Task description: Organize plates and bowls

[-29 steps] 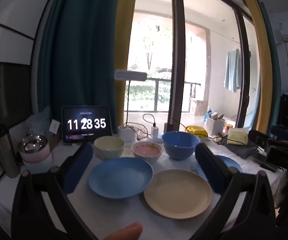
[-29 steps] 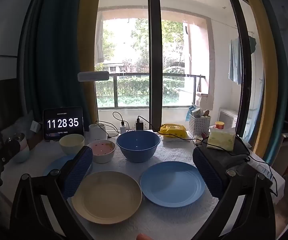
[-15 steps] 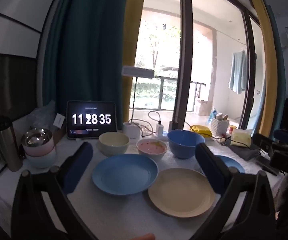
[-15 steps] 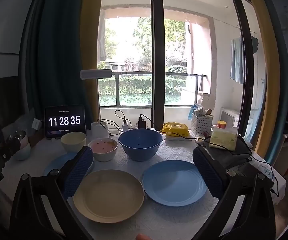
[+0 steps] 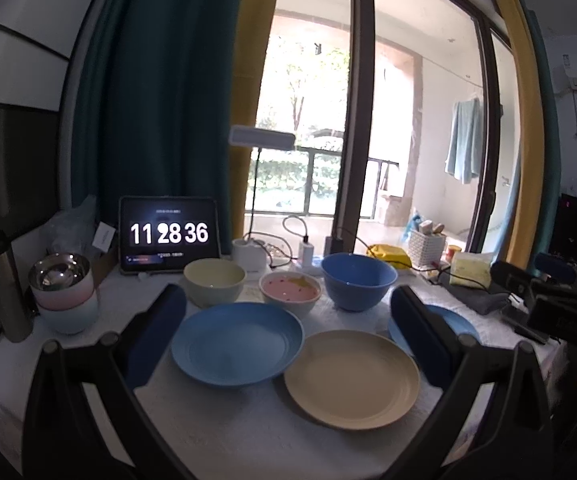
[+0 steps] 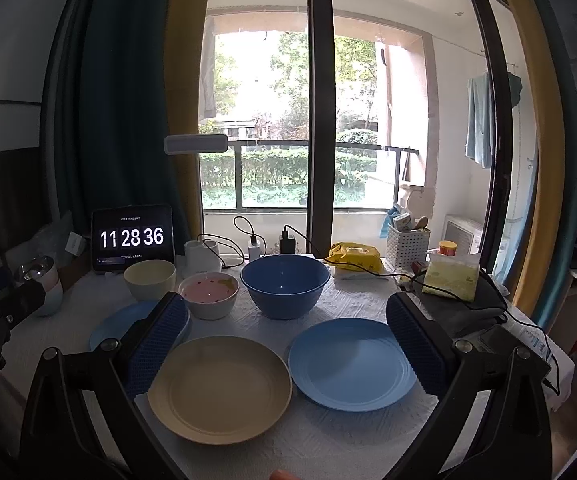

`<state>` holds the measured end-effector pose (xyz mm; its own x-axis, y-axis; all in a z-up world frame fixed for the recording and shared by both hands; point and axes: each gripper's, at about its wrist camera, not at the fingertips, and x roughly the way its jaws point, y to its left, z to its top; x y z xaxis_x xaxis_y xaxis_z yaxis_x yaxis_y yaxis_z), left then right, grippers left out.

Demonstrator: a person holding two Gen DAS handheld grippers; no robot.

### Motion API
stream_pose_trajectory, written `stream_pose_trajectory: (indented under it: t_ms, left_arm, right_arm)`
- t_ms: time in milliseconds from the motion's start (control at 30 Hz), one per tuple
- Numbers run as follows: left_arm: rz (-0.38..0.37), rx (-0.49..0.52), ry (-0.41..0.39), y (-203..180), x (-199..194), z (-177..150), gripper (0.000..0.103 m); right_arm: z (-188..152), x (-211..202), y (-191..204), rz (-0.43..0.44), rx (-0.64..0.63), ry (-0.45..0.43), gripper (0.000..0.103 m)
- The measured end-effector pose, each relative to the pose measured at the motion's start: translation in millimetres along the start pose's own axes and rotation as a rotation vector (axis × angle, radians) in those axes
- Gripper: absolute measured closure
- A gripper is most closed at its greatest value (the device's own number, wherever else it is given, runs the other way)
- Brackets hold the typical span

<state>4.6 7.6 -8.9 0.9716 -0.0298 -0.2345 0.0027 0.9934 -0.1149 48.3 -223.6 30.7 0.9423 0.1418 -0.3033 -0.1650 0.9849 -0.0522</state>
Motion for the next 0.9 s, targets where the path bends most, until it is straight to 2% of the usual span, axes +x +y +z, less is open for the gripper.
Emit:
stream_pose_trajectory:
  t_ms: [900]
  left_arm:
    - [0.006,0.003,-0.018,0.9,-4.9,0.6,0.001]
  right_arm:
    - [1.7,-1.0,-0.6,-0.004,-0.001,0.001,0.000]
